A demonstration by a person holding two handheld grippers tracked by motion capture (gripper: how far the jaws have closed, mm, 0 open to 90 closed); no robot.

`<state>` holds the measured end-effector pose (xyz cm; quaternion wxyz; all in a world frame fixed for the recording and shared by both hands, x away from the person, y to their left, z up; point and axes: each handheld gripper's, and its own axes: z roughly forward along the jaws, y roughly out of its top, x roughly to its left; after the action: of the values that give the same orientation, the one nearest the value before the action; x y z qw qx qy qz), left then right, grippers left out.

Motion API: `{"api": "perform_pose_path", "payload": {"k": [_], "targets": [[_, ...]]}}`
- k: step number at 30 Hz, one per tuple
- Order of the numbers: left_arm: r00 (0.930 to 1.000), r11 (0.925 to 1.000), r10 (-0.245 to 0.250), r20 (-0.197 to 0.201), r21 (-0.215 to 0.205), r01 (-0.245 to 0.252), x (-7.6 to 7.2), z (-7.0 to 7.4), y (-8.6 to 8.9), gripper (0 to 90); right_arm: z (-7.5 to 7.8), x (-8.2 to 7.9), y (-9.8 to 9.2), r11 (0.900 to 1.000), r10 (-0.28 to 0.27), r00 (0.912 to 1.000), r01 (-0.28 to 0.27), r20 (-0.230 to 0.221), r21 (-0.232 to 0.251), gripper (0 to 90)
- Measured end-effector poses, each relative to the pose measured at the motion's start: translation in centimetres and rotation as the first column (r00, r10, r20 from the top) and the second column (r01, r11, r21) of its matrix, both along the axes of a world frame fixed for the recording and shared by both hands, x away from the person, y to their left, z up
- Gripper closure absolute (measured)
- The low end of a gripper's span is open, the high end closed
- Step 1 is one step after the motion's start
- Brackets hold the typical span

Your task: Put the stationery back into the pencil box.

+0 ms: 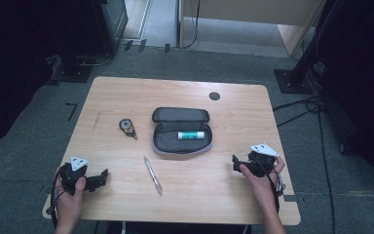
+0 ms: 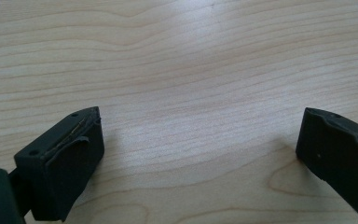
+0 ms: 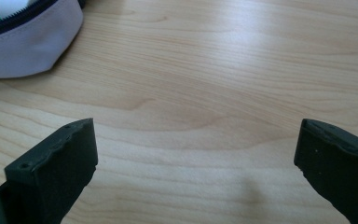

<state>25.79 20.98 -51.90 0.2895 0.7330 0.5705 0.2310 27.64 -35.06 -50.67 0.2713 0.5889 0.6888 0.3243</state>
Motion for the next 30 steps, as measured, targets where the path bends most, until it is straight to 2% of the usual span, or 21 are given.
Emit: {"api": "perform_pose_path", "payload": {"k": [8,26,30], "targets": [[1.0,1.0,0.0,0.0,0.0,0.0,0.0,0.0,0.0,1.0,-0.6,-1.1,-1.4,0.999,-0.029,0.9995,0.03,-0.014,0.017,0.0],[1.0,1.0,0.008,0.0,0.0,-0.008,0.0,0.0,-0.1,1.0,-1.8,-3.6,-4.2,0.997,-0.075,0.9961,0.076,-0.046,0.024,0.0],[0.9999,1.0,-0.004,-0.014,0.005,0.004,0.1,0.1,-0.1,1.0,-1.8,-3.9,-4.5,0.997,-0.08,0.9958,0.08,-0.043,0.003,0.0]]}}
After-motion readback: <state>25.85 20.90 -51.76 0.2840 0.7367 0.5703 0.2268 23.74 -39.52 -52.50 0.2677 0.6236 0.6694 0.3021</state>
